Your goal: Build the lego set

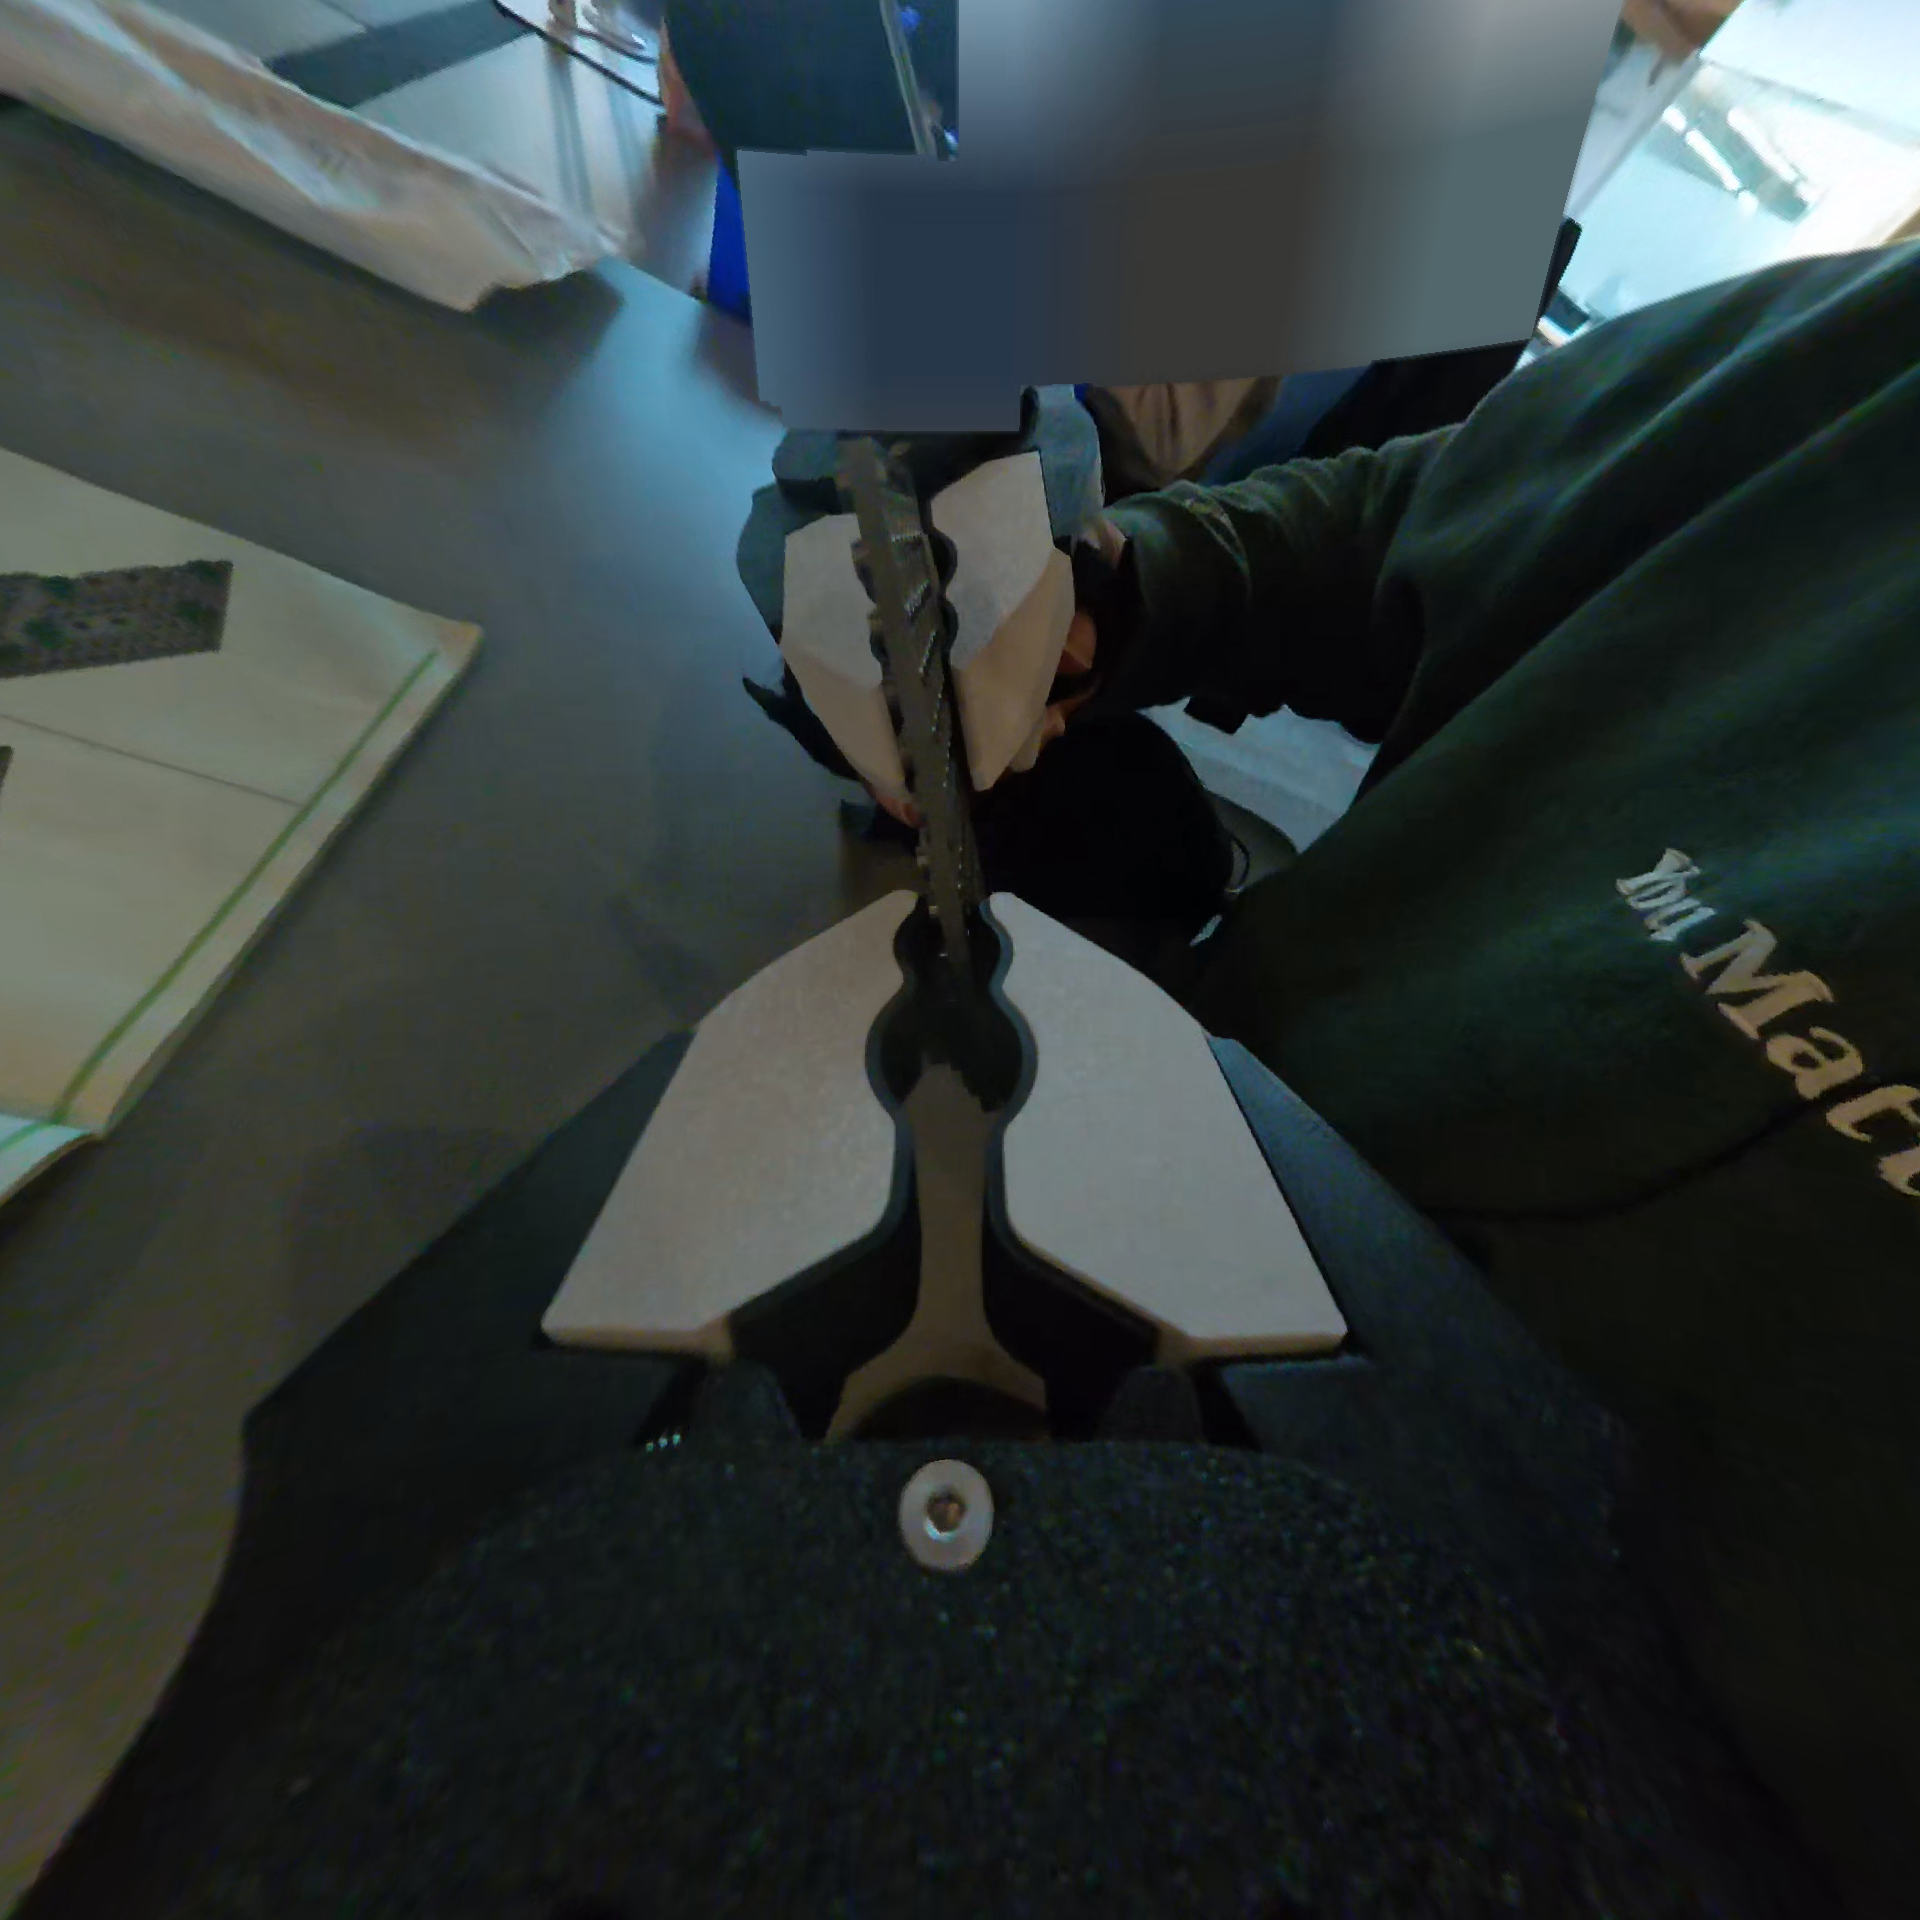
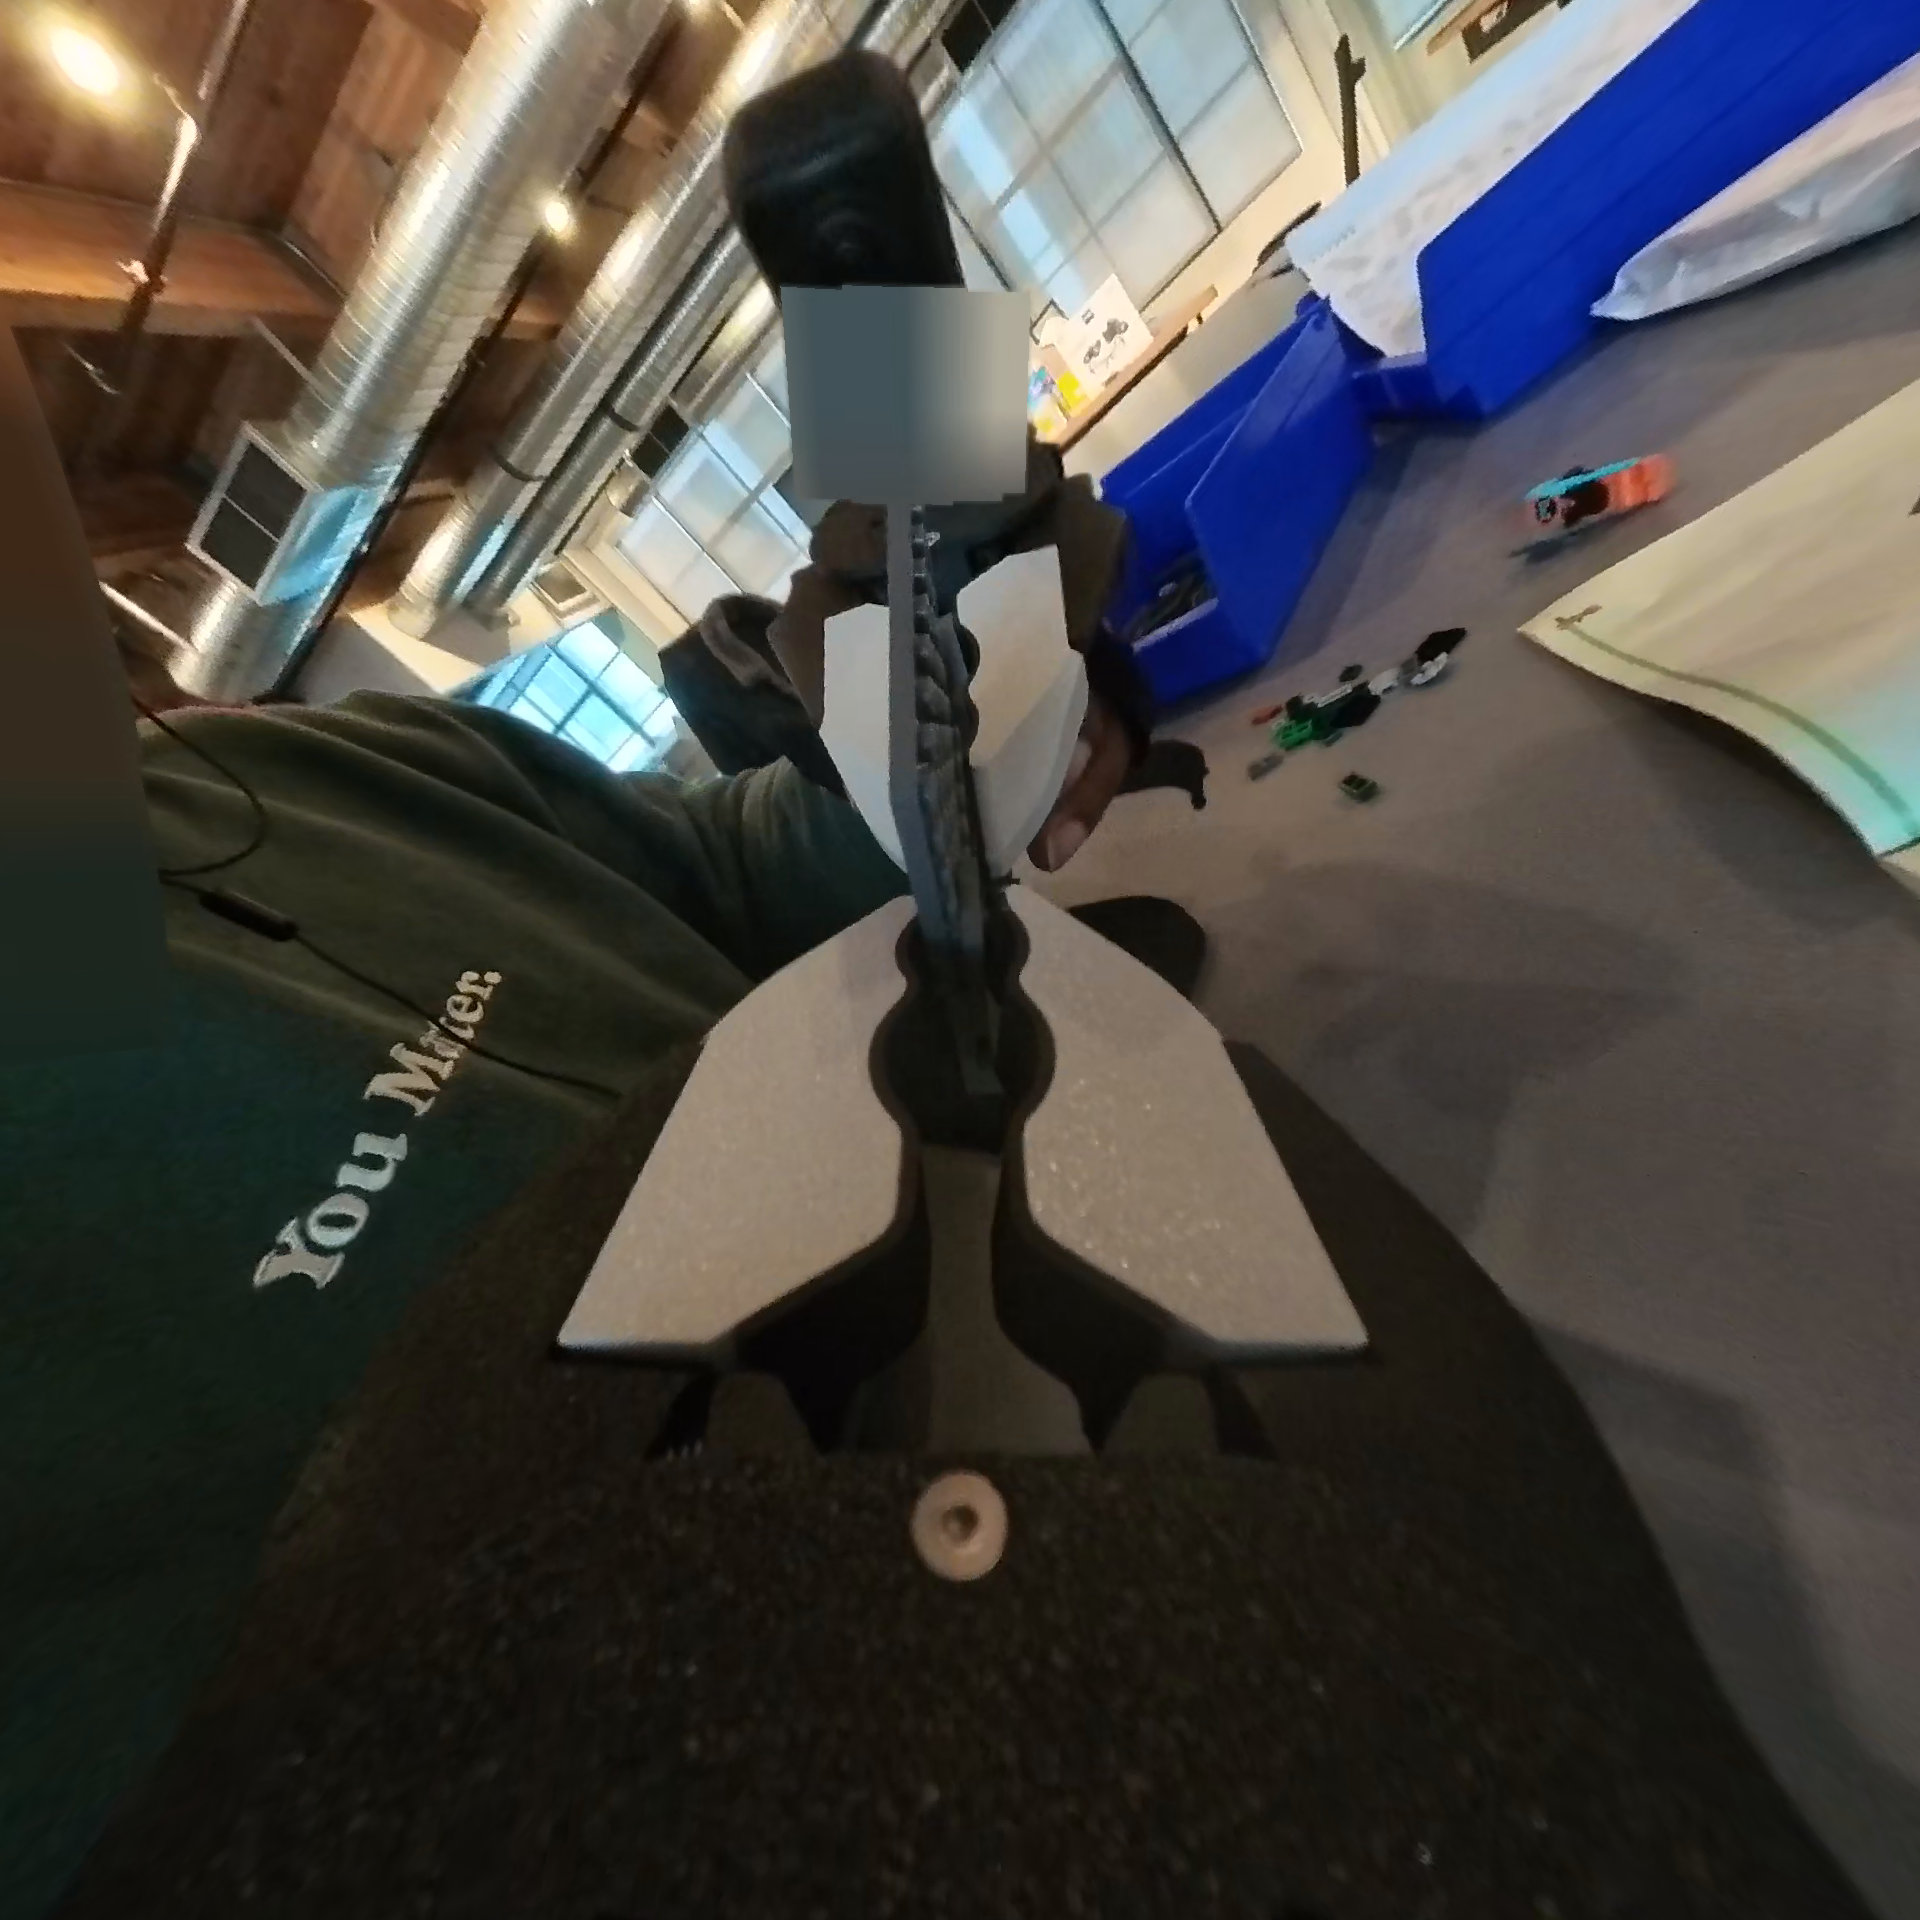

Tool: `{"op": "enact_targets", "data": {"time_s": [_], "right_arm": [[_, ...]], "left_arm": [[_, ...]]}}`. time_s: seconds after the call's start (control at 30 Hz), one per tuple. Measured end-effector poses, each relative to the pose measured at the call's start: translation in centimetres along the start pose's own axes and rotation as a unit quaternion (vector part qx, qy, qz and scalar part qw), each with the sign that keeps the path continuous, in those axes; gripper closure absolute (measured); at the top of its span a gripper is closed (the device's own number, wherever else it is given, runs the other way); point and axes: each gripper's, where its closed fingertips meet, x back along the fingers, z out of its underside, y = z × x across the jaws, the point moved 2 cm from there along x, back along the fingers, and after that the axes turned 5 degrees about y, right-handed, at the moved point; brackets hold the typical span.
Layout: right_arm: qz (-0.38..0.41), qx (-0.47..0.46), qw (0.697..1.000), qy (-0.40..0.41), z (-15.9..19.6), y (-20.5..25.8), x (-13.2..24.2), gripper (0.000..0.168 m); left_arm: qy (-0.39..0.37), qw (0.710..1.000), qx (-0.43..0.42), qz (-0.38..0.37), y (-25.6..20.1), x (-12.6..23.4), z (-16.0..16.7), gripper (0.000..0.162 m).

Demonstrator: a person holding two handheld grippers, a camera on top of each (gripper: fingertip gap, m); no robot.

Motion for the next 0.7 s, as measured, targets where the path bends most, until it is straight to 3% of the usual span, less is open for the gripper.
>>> {"op": "enact_targets", "data": {"time_s": [0.33,0.7], "right_arm": [[0.006,-0.002,1.000,-0.006,-0.20,-0.39,0.21,0.159],[0.007,-0.013,1.000,-0.003,-0.10,-0.83,0.00,0.159]], "left_arm": [[-0.028,1.000,0.013,0.006,0.10,-0.06,-0.62,0.147],[-0.007,0.998,0.056,0.013,0.66,0.16,-0.39,0.150]]}}
